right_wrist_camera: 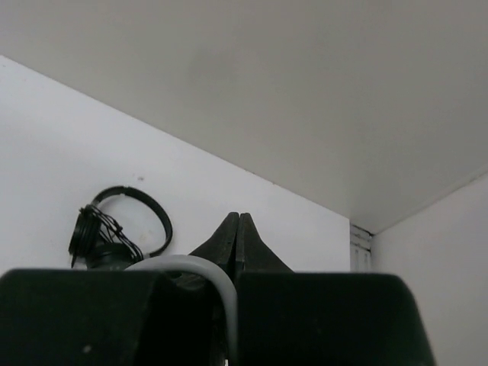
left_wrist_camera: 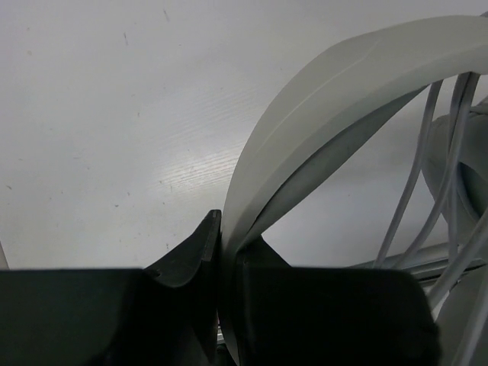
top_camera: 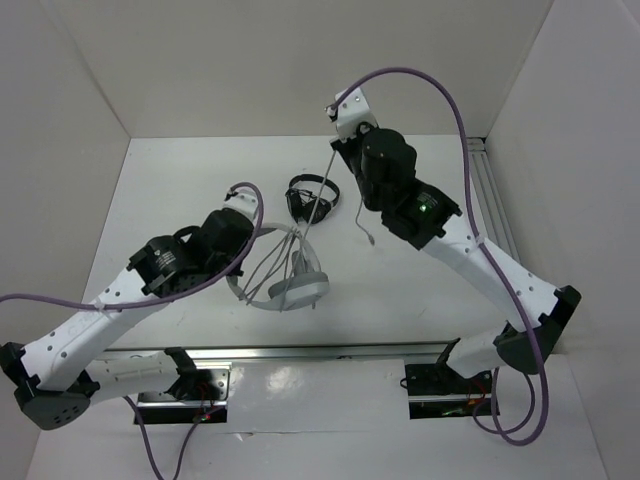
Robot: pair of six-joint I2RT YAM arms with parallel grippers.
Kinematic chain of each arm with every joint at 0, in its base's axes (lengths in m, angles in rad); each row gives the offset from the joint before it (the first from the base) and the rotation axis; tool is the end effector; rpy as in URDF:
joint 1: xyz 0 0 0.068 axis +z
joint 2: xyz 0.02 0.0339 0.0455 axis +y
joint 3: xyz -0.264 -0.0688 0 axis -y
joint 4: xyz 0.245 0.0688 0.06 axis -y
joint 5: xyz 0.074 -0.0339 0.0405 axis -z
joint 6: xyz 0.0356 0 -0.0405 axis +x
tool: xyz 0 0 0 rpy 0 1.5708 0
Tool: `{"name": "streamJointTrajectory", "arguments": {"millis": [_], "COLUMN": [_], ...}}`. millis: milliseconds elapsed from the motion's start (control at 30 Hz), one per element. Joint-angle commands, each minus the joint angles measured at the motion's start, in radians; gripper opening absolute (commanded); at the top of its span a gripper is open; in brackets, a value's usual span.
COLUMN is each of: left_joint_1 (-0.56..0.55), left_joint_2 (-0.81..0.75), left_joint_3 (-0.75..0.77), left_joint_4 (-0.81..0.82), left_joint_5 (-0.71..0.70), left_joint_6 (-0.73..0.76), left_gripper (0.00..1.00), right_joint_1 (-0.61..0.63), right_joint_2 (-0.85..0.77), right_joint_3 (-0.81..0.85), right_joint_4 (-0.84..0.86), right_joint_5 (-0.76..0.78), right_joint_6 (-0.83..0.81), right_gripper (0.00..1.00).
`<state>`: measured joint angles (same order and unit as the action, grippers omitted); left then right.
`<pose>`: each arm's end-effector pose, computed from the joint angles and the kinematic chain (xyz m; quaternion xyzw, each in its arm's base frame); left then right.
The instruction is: Wrap the headphones
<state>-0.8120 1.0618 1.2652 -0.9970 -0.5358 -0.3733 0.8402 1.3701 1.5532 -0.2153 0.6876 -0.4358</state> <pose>0.1457 -0.1272 0.3777 0.0963 0.8929 -0.0009 0.4399 0.2162 0.2075 0.4725 -0.2145 0.6830 -0.1057 0.6902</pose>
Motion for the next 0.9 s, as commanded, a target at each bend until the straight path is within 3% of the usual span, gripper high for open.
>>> {"name": "streamJointTrajectory", "arguments": {"millis": [0,133,233,533,733,867], "left_joint_1": [-0.013,0.002,0.062,0.261,0.349,0.402], "left_joint_2": [-0.013,0.053,0.125,0.291,0.400,0.412], "left_joint_3": [0.036,0.103,0.215,0.541,0.586,0.496], "left_joint_4": [-0.020,-0.072,-0.101,-0.077,-0.077,-0.016], "left_joint_5": [-0.002,-0.130,-0.202,-0.161,-0.096,-0.053], "left_joint_6": [-0.005,-0.152,-0.286,-0.470,-0.558,-0.599], "left_gripper": [0.00,0.00,0.00,0.00,0.00,0.00], "right_joint_1": [-0.055,0.040,0.176,0.563,0.634,0.674], "right_joint_2": [0.041,0.050,0.040,-0.034,-0.034,-0.014], "right_joint_3": [0.181,0.217,0.176,-0.033,-0.031,0.018], "right_joint_4": [-0.013,-0.039,-0.039,0.043,0.065,0.036], "right_joint_5": [-0.118,-0.125,-0.062,0.177,0.190,0.170], "right_joint_6": [0.055,0.068,0.068,0.049,0.028,0.028], "right_gripper": [0.00,0.00,0.00,0.00,0.00,0.00]}}
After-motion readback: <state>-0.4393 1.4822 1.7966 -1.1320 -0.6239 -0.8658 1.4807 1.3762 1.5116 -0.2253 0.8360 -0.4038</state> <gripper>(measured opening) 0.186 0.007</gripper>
